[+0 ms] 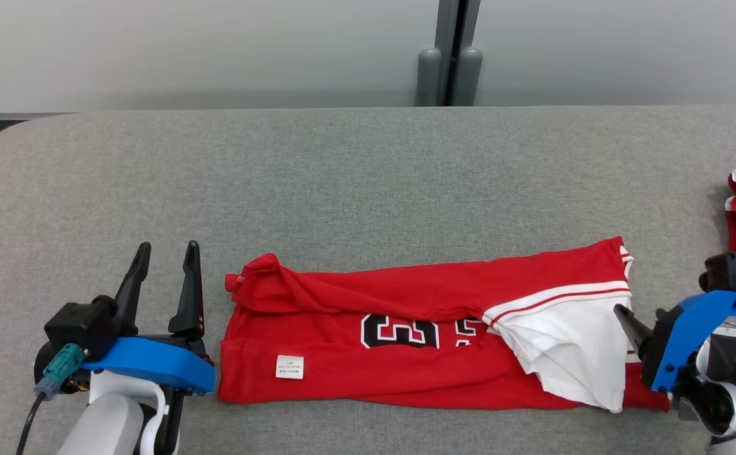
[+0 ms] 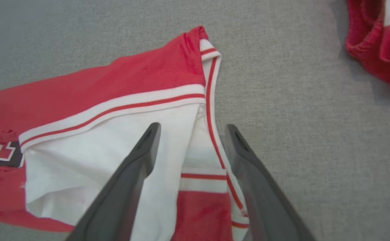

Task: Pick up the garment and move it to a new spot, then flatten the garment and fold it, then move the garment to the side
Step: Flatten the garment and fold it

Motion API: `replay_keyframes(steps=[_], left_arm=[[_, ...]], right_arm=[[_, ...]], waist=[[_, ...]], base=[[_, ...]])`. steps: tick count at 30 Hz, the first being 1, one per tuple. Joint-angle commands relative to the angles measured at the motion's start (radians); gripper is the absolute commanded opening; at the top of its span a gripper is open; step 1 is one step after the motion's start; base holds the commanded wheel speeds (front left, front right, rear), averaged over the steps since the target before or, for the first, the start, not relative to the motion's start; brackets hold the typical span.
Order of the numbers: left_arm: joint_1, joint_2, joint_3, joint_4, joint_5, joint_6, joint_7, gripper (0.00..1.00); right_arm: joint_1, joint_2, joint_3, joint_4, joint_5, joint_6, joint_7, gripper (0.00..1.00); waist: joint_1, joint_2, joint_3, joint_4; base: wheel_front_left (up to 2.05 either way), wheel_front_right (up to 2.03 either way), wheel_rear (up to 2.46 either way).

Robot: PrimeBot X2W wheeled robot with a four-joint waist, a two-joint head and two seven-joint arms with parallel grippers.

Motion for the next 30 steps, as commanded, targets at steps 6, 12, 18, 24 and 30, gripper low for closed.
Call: replay_keyframes(steps=[6, 12, 18, 24, 30], left_arm=[[-0.01, 0.01, -0.001, 0.014, 0.004, -0.014, -0.004, 1.0], [-0.02, 0.006, -0.007, 0.016, 0.001, -0.016, -0.004, 1.0], [-0.023, 0.004, -0.012, 0.018, -0.001, -0.017, -0.004, 1.0], [-0.011, 0.002, -0.015, 0.016, -0.005, -0.012, -0.004, 1.0], [0.004, 0.005, -0.018, 0.012, -0.006, -0.013, -0.004, 1.0]], right_arm=[[-0.079, 0.026, -0.039, 0.16, -0.068, 0.001, -0.057, 1.0], [-0.12, 0.039, -0.062, 0.276, -0.13, 0.001, -0.092, 1.0], [-0.122, 0.057, -0.029, 0.354, -0.124, 0.001, -0.093, 0.99], [-0.101, 0.049, 0.011, 0.32, -0.089, 0.002, -0.135, 0.0], [-0.036, 0.005, -0.032, 0.187, -0.08, 0.0, -0.154, 0.0]], waist=[[0.0, 0.0, 0.011, 0.02], [0.0, 0.0, 0.023, 0.029], [0.0, 0.0, 0.028, 0.032], [0.0, 0.0, 0.028, 0.03], [0.0, 0.0, 0.02, 0.024]], base=[[0.0, 0.0, 0.0], [0.0, 0.0, 0.0], [0.0, 0.0, 0.0], [0.0, 0.0, 0.0], [0.0, 0.0, 0.0]])
